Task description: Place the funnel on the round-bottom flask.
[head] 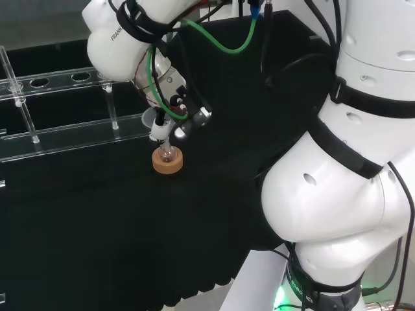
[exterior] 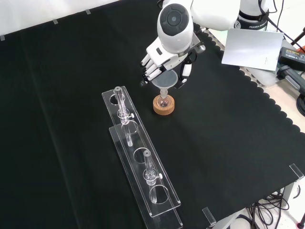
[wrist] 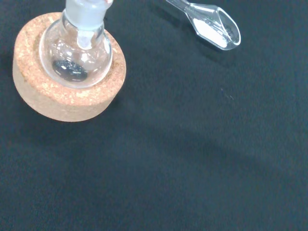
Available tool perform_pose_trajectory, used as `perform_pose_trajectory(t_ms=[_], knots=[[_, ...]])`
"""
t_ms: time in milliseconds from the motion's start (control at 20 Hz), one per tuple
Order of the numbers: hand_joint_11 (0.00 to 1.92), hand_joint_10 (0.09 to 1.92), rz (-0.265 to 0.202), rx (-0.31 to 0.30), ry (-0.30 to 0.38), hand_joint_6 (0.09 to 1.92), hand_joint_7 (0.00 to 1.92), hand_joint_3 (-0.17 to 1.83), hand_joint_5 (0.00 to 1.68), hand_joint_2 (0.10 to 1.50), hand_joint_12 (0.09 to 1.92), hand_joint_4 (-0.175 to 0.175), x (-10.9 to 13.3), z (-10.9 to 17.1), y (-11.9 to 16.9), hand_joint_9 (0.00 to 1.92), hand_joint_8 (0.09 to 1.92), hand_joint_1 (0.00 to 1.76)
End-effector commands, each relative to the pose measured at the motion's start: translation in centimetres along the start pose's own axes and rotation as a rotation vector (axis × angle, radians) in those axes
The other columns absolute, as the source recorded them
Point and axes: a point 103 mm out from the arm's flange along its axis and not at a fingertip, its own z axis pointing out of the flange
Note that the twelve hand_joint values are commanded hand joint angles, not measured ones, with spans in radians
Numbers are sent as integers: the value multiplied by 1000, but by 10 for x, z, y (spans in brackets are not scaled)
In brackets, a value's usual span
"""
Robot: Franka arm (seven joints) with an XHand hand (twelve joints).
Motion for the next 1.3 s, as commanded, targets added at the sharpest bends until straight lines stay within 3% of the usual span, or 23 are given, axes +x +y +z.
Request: perform_pose_trajectory(t_ms=[50, 1300], knots=[[589, 681, 4, 11, 9, 87, 374, 554, 364, 813, 1265, -59, -1, 3, -2, 722, 877, 631], [500, 683, 6, 21, 29, 87, 266, 550, 340, 788, 1298, -63, -5, 6, -5, 620, 838, 602]])
